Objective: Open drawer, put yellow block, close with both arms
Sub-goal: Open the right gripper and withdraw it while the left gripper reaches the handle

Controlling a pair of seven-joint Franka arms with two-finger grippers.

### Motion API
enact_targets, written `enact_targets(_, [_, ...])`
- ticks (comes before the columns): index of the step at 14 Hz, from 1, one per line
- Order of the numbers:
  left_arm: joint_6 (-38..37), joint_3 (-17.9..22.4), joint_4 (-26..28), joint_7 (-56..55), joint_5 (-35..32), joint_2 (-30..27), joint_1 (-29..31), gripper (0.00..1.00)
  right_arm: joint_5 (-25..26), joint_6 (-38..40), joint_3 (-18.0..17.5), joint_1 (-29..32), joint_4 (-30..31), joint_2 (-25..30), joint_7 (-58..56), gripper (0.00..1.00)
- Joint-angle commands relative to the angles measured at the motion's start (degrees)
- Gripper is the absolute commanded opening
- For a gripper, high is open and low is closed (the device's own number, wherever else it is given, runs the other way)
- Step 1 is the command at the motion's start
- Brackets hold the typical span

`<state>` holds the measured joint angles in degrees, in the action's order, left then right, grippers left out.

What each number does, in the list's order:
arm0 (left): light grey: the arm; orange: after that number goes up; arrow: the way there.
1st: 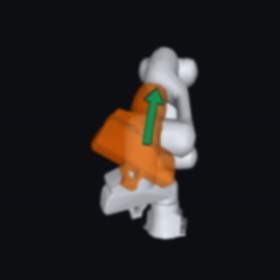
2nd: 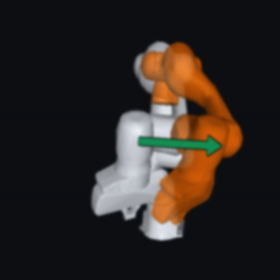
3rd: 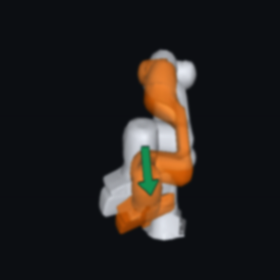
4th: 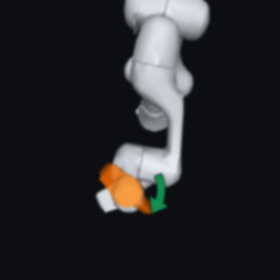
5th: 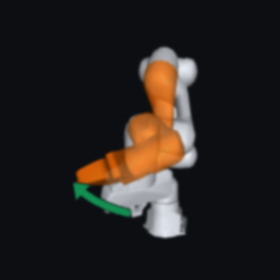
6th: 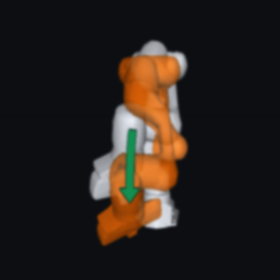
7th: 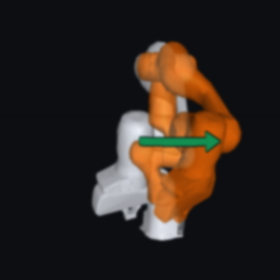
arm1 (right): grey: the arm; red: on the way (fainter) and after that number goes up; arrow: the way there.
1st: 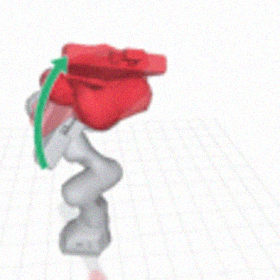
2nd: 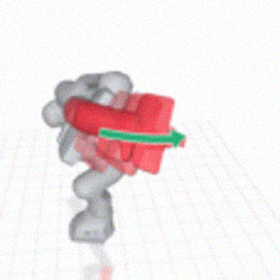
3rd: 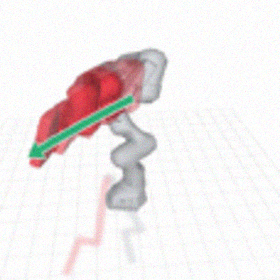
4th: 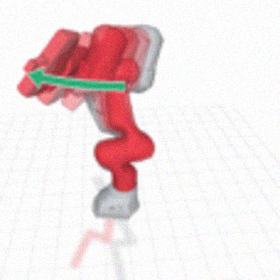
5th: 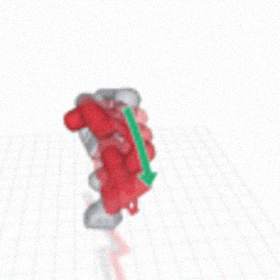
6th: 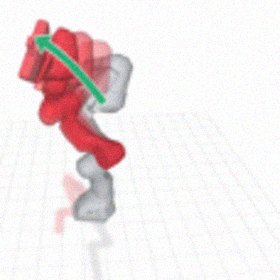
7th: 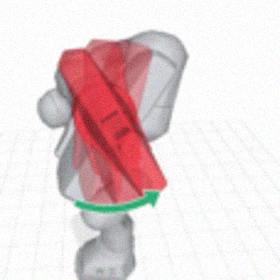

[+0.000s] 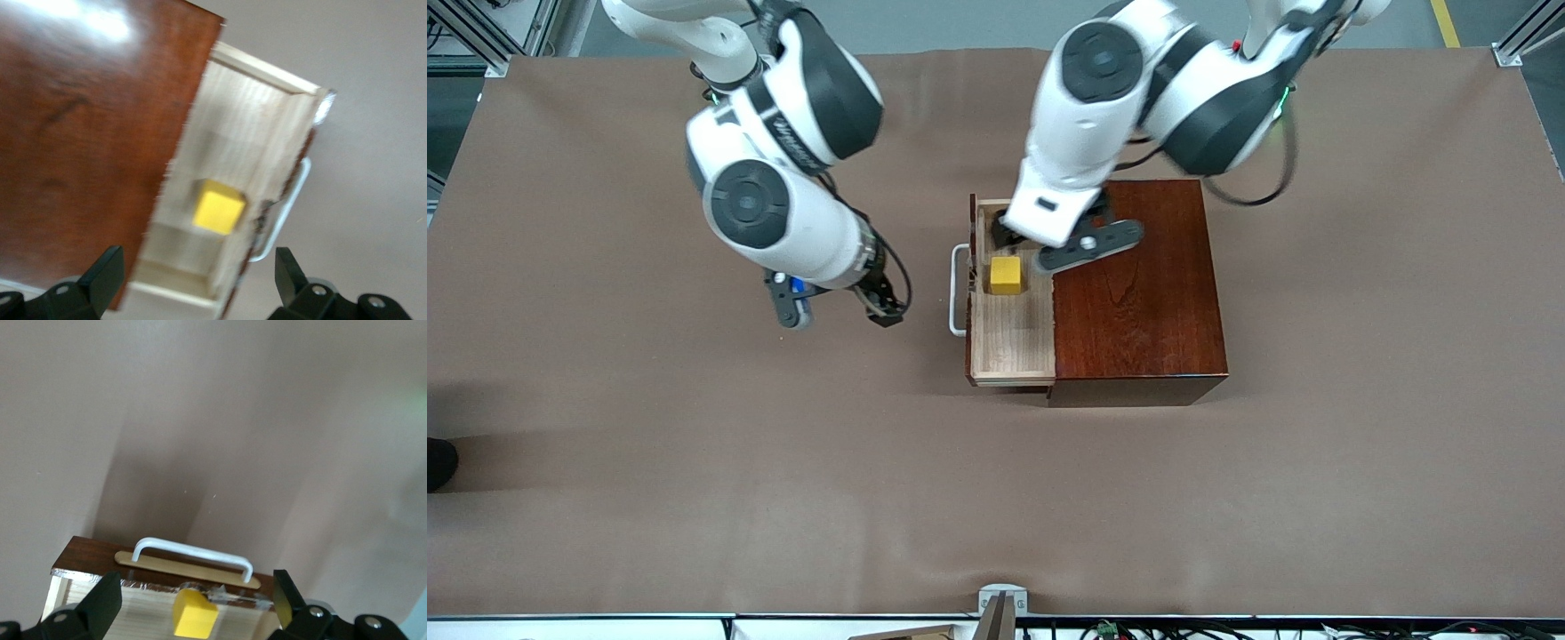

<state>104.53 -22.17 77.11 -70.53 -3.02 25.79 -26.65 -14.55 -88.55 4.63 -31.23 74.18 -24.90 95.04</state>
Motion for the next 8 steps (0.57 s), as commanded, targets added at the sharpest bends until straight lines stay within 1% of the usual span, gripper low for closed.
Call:
enact_targets(1, [5.13, 0.38, -3.37, -6.79, -1.81, 4.52, -2.96, 1.00, -0.57, 4.33, -0.68, 4.15, 0.44, 1.87, -8.95, 1.00])
enact_targets(2, [8.03, 0.55, -4.07, -9.68, -1.90, 6.36, -4.62, 1.00, -0.14, 6.09, -0.50, 4.42, 0.52, 3.18, -14.30, 1.00])
enact_targets(3, [10.23, 2.64, -5.21, -12.84, -2.07, 8.21, -7.08, 1.00, -0.05, 7.76, -0.24, 5.29, 0.52, 3.80, -18.44, 1.00])
enact_targets(5, [15.06, 9.13, -7.93, -18.38, -1.99, 11.11, -14.70, 1.00, -0.22, 10.75, 0.38, 7.49, 0.52, 3.99, -23.21, 1.00])
enact_targets(6, [18.31, 12.30, -8.20, -21.72, -1.90, 12.69, -17.97, 1.00, -0.13, 11.29, 0.46, 8.28, 0.52, 4.33, -25.49, 1.00])
enact_targets(8, [25.60, 15.48, -8.29, -27.70, -1.90, 16.12, -21.76, 1.00, -0.13, 11.73, 0.55, 10.99, 0.52, 6.09, -30.33, 1.00])
